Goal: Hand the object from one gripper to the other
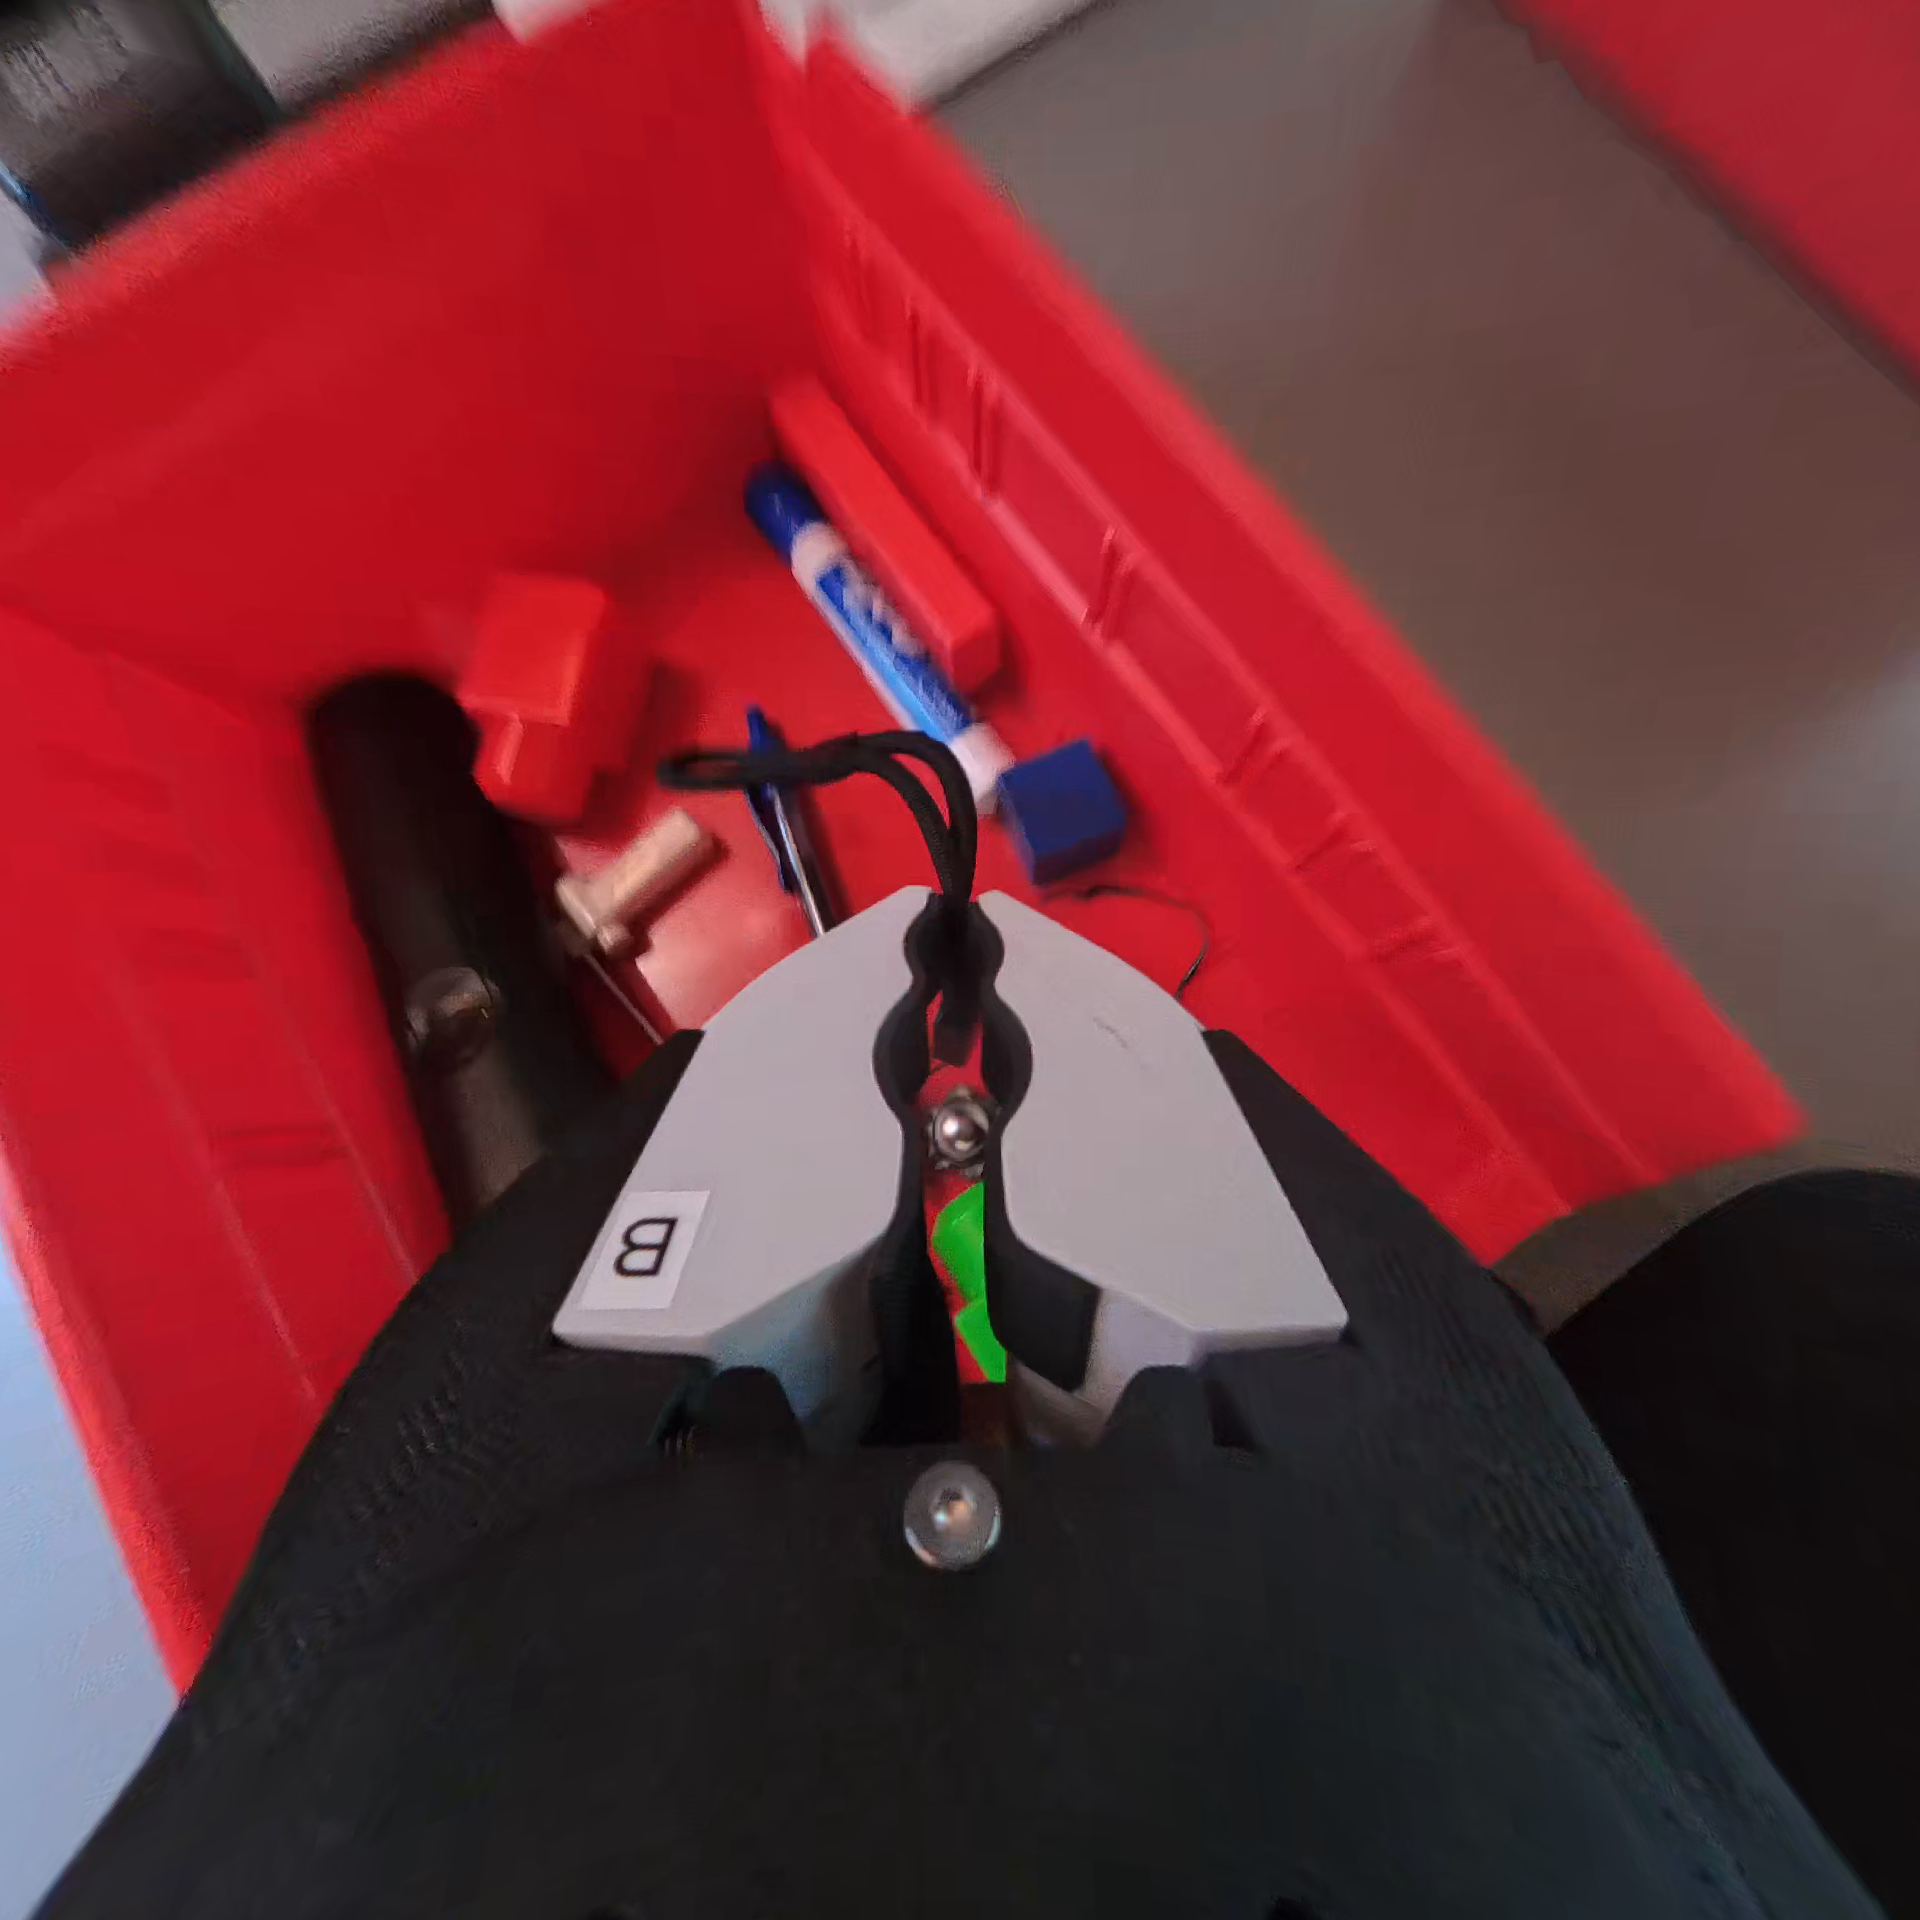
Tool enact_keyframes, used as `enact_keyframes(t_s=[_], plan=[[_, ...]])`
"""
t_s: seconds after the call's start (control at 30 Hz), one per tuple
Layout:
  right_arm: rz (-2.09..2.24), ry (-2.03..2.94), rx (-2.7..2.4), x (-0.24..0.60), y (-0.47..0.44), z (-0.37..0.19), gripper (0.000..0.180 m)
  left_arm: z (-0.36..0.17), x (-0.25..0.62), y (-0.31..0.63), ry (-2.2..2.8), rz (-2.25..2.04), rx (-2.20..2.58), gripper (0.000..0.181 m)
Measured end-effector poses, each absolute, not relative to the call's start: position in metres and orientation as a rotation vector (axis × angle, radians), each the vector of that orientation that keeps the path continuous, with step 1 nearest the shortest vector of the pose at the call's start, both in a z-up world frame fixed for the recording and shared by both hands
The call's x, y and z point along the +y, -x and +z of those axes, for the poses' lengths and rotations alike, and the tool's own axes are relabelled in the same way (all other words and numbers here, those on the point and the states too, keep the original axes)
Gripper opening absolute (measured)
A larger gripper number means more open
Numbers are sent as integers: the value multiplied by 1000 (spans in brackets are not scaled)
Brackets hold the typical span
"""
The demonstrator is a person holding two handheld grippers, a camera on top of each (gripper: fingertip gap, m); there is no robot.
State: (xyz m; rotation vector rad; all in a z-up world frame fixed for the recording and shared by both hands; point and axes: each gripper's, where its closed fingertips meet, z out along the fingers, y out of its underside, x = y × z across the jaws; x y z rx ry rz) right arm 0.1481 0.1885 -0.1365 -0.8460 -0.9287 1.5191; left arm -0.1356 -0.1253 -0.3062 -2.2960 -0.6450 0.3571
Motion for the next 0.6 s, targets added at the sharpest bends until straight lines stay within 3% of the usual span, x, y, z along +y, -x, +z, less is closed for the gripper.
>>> enact_keyframes(t_s=[0.33, 0.6], plan=[[1649, 763, -1043, 144, -141, -137, 111, -151, -98, 47, 1336, 134, -297, 4], [1757, 660, -1341, 62, -123, -161, 92, -123, -78, -21, 1124, -17, -119, 4]])
